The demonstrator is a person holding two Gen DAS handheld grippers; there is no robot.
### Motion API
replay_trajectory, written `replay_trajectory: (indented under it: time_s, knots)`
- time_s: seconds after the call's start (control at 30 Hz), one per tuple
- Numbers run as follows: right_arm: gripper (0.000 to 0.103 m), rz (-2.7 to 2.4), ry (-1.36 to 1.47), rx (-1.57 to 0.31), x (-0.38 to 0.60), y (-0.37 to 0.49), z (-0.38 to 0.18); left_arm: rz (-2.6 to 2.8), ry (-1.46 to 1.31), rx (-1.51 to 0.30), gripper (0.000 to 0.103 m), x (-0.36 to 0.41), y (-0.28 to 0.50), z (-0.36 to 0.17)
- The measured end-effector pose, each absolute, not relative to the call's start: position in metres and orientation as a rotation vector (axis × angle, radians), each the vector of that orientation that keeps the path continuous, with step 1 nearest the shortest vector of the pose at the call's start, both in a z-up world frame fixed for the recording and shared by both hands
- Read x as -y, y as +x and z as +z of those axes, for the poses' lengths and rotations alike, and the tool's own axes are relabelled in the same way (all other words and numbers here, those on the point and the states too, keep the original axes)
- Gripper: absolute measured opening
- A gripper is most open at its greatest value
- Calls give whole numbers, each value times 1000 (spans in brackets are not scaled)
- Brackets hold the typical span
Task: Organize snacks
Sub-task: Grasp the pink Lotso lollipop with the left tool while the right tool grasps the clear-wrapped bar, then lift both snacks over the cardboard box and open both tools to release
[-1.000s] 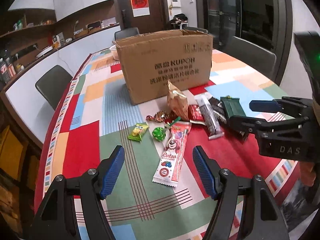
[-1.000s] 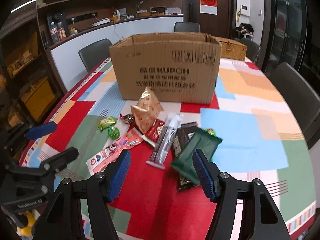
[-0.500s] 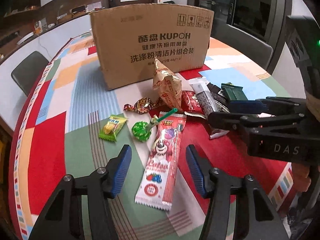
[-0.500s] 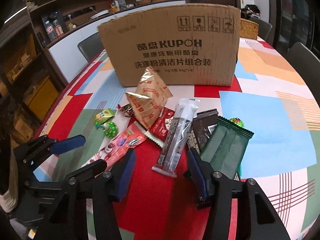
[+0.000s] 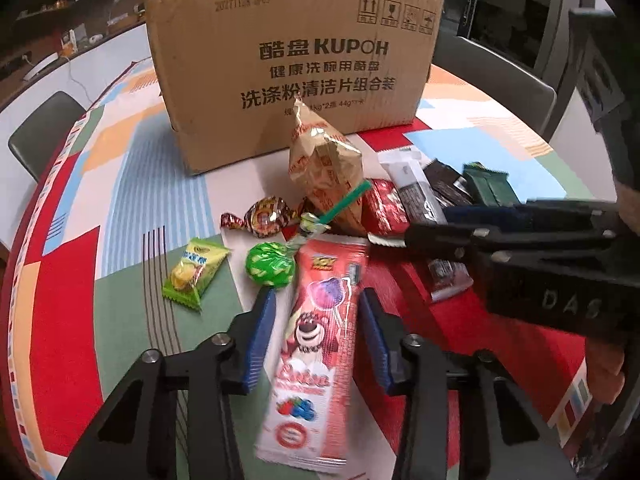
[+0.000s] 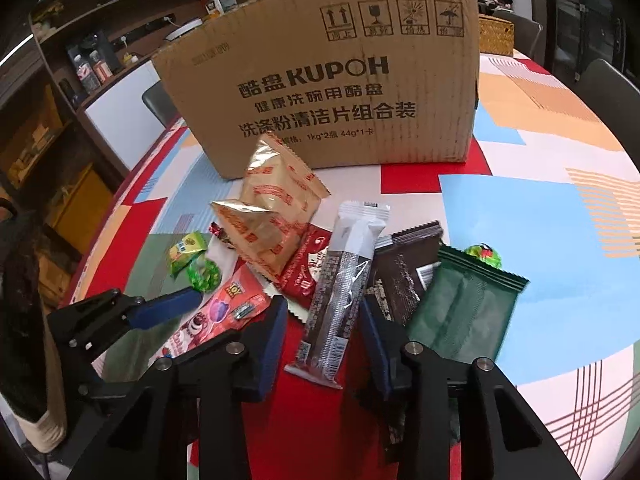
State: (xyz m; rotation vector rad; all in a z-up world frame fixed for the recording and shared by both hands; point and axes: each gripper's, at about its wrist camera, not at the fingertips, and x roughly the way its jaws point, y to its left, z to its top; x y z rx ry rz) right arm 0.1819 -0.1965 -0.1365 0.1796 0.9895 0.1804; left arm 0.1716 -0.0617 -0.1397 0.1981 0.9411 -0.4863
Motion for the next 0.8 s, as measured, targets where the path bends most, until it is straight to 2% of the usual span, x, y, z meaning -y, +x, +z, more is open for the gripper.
replay_trajectory:
  time_s: [0.1, 0.43, 0.6, 0.8]
  knots:
    - [36, 174, 195, -1012, 198, 188, -143, -482, 170, -949, 33, 62, 178, -139]
    - [34, 139, 92, -1005, 185, 198, -145, -472, 79, -976, 29, 55, 186, -138]
    - [24, 127, 58, -1007, 183, 199, -145, -459, 69, -973, 28, 53, 182, -135]
    - [20, 139, 118, -1018, 192, 189, -144, -453, 65, -947, 28, 55, 173, -123]
